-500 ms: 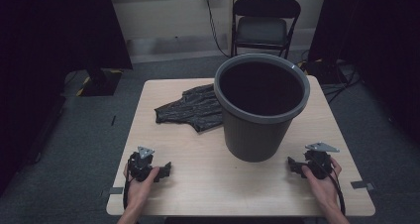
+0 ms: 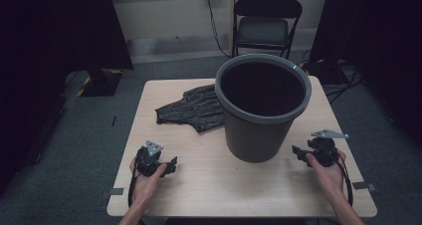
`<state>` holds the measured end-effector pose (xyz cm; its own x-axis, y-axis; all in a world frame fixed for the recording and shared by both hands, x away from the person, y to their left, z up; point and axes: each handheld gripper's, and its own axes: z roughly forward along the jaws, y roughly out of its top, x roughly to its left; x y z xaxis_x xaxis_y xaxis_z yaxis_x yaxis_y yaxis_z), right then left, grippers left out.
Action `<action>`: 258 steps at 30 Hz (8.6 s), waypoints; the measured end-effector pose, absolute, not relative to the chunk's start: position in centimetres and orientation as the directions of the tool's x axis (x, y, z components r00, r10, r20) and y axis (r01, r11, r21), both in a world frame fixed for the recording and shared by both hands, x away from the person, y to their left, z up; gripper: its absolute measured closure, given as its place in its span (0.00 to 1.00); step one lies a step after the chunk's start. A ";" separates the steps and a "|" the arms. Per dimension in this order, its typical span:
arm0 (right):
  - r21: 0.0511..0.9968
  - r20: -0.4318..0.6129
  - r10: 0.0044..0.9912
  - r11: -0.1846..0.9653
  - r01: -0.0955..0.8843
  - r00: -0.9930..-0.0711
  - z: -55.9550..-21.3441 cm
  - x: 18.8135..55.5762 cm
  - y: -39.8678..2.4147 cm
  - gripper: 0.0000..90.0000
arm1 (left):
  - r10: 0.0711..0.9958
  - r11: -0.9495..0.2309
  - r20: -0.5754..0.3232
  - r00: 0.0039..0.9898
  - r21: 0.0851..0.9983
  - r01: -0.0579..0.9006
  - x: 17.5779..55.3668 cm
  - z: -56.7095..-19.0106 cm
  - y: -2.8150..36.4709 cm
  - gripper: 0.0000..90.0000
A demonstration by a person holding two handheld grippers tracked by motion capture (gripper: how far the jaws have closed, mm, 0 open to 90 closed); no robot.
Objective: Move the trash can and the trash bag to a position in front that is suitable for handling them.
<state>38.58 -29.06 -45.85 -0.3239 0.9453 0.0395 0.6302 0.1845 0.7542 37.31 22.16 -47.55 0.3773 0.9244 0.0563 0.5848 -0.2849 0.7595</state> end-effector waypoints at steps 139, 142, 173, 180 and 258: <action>0.728 0.041 0.836 0.350 0.590 -0.547 -49.0 39.0 -25.0 0.34 | 0.786 -0.380 -0.008 0.619 0.783 0.493 55.0 -47.3 18.1 0.37; 0.720 0.042 0.835 0.355 0.596 -0.549 -49.3 39.0 -25.0 0.33 | 0.786 -0.388 -0.030 0.618 0.753 0.531 55.6 -48.5 18.0 0.34; 0.738 0.011 0.854 0.344 0.580 -0.521 -49.7 38.8 -25.7 0.30 | 0.745 -0.457 -0.001 0.667 0.727 0.512 44.0 -49.5 21.1 0.42; 0.739 0.007 0.860 0.340 0.582 -0.511 -49.7 38.9 -25.6 0.29 | 0.722 -0.419 -0.047 0.691 0.765 0.490 41.7 -48.2 22.1 0.40; 0.752 0.007 0.863 0.328 0.572 -0.505 -49.9 39.4 -25.4 0.28 | 0.775 -0.465 0.029 0.632 0.704 0.537 42.4 -49.4 24.8 0.29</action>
<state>39.42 -25.39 -49.95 -0.5045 0.8634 0.0073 0.5717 0.3278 0.7522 42.43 24.78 -49.37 0.6317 0.7746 0.0294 0.5372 -0.4648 0.7038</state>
